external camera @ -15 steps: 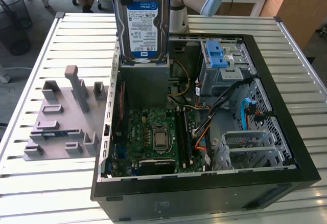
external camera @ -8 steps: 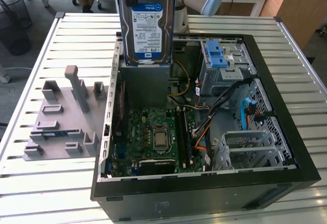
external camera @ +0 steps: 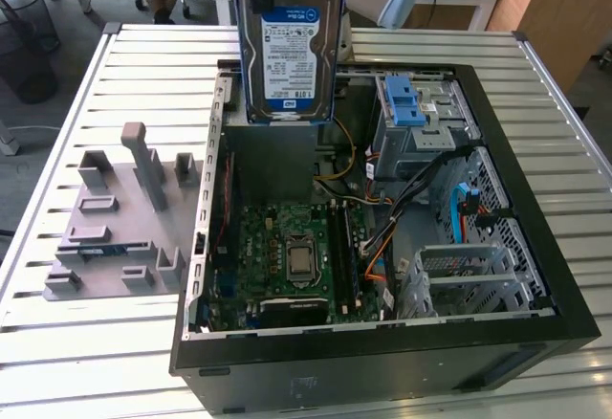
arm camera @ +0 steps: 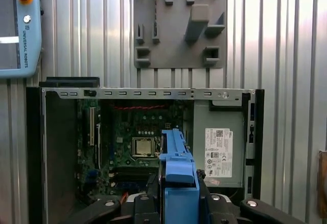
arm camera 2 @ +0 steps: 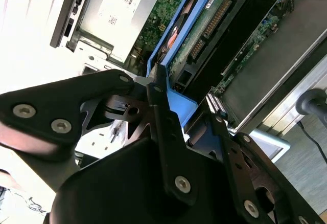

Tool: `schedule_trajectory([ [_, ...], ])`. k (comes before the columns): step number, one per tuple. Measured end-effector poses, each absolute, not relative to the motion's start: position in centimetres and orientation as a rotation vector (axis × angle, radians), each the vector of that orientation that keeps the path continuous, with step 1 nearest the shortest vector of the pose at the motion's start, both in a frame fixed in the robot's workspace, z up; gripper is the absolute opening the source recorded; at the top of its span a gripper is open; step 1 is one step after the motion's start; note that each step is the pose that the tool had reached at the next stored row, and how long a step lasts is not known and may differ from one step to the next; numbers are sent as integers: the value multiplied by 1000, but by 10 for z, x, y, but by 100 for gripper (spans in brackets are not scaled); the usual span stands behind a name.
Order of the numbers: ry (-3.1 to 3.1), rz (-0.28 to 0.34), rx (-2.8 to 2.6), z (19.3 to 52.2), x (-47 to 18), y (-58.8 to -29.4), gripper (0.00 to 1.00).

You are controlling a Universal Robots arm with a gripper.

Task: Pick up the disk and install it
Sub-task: 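Pick up the disk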

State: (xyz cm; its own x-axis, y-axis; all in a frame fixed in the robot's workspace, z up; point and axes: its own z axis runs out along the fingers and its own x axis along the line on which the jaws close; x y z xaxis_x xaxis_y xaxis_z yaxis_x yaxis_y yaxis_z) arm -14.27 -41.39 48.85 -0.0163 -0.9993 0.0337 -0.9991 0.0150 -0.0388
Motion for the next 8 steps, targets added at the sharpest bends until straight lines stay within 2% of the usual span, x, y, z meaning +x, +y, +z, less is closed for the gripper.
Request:
schedule_trajectory([
  [8,2254,-80,-2184,488,-135,-415,36],
])
